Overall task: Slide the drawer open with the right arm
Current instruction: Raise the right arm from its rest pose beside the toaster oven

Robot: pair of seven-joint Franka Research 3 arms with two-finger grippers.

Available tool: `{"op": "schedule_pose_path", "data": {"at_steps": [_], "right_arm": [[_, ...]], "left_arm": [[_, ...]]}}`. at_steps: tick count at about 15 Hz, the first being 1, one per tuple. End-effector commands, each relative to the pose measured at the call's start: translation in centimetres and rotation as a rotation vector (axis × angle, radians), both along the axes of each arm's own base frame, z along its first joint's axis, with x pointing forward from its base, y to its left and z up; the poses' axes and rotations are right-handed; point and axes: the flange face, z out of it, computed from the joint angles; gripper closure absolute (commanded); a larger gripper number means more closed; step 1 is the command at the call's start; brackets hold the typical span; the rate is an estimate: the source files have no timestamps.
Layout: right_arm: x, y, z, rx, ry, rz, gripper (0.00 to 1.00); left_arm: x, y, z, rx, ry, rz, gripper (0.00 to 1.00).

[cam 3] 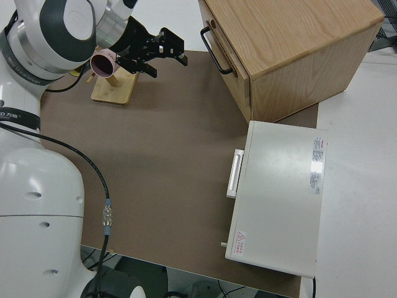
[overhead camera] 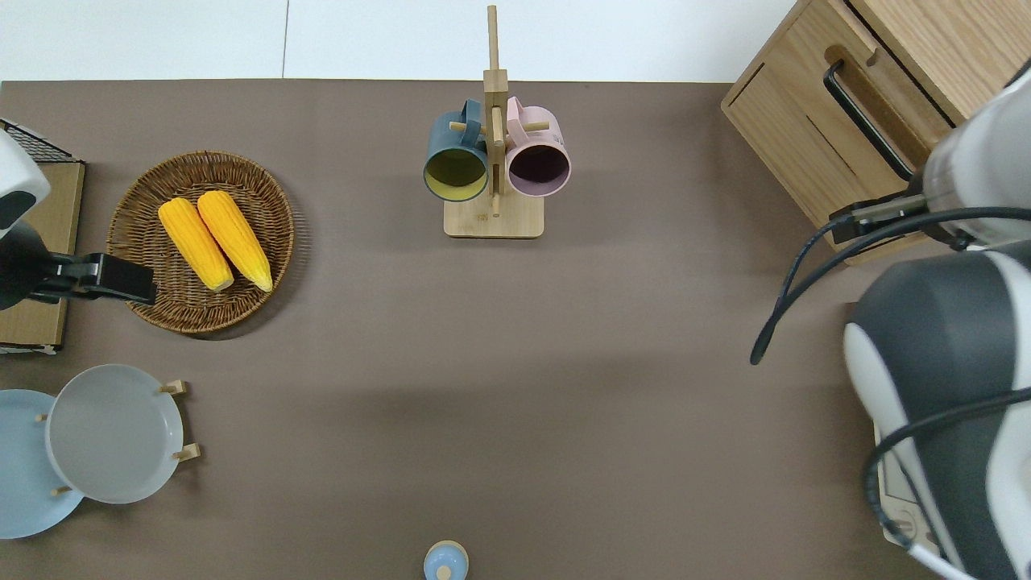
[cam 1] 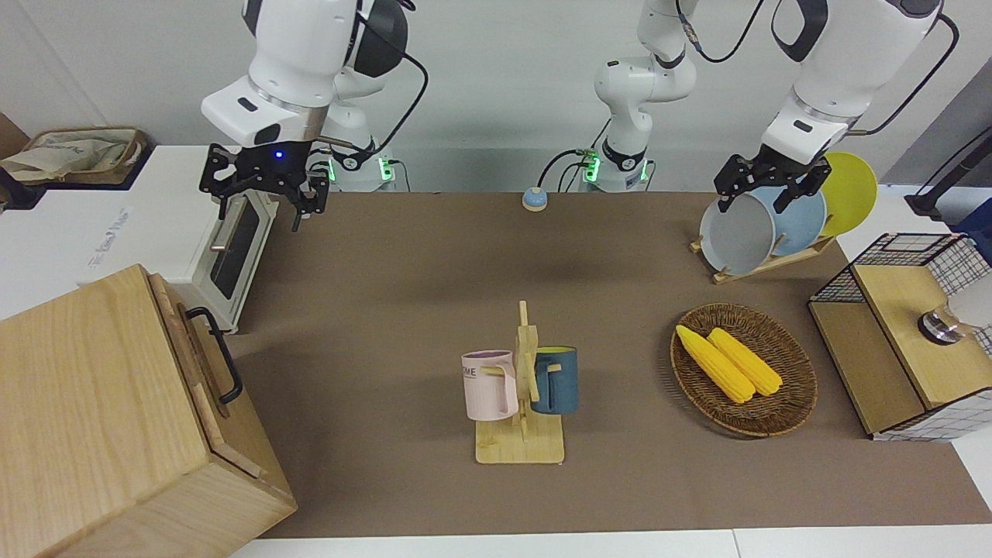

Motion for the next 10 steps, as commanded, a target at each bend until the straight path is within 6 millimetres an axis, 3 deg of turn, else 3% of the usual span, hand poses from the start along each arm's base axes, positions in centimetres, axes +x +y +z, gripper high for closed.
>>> {"op": "schedule_pose_path", "data": {"at_steps": [1, 3, 10], "right_arm": [[0.9, 2.8, -1.0, -0.138, -0.057, 0.02, 0.019], [1.0, 4.9, -2.5, -0.214, -0.078, 0.037, 0.019], [1.0, 7.3, -9.8, -0.508, -0.129, 0.074, 0.019]], "left_arm": [[-0.3, -0.2, 0.5, 0.019, 0.004, 0.005, 0.01], [-0.3, -0.2, 0.5, 0.019, 0.004, 0.005, 0.01], [-0.3, -0.2, 0.6, 0.019, 0.003, 0.005, 0.01]]}}
